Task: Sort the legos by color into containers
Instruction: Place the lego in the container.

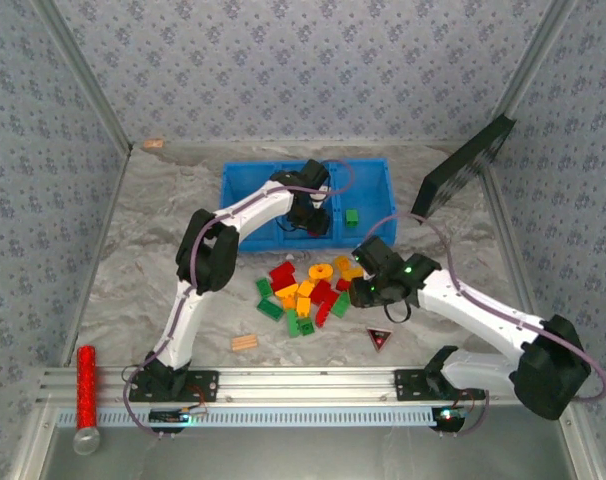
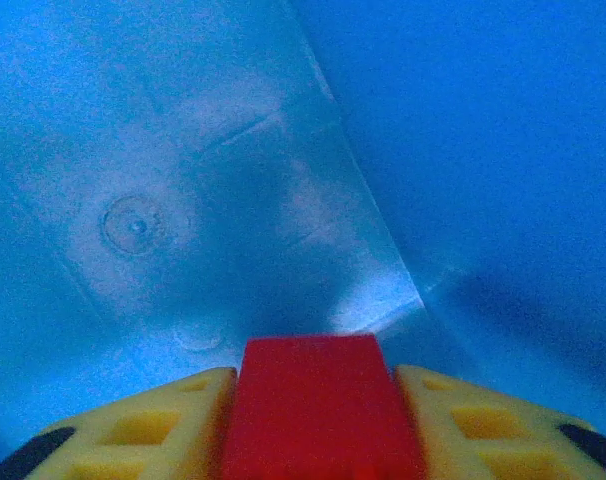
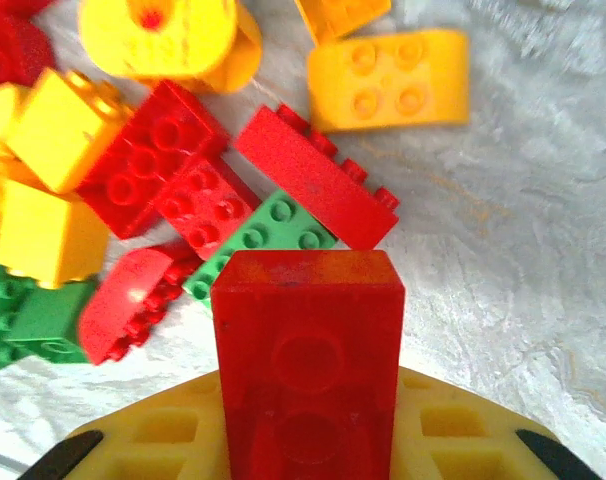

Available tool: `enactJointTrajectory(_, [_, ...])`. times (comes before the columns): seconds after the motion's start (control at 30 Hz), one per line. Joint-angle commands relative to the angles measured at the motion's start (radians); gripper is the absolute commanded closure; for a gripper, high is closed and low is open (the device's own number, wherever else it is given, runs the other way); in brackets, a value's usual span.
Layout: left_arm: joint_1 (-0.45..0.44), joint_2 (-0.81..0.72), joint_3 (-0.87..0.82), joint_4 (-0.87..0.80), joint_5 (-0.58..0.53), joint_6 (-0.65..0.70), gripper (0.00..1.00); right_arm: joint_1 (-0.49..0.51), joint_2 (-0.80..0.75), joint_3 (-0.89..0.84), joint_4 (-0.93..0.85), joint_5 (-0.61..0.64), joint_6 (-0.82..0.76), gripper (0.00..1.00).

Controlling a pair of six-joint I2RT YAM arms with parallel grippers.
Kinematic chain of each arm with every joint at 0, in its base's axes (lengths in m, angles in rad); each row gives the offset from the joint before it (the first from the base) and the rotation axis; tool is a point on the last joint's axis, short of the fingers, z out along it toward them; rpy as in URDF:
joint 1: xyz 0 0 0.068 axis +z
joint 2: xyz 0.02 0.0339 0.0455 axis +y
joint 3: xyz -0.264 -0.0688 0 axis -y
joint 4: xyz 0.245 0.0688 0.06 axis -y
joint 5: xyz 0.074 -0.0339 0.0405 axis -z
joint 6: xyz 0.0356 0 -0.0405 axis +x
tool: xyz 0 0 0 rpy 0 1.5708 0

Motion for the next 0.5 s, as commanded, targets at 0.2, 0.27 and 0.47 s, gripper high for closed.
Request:
enactJointTrajectory(0.2, [-0.003, -0.088, -0.041, 0.019, 0.015, -0.011, 0.42, -0.048, 0.0, 0.163, -0.133, -0.013, -0.108, 0.8])
enactJointTrajectory(0.27, [-0.003, -0.136, -0.056, 0.038, 0.027, -0.006, 0.41, -0.058, 0.023, 0.198, -0.124, -0.014, -0.136, 0.8])
enactJointTrajectory(0.47, [-0.003, -0.319, -0.086, 0.08, 0.07, 0.031, 0.36, -0.077, 0.133, 0.326, -0.08, 0.003, -0.195, 0.8])
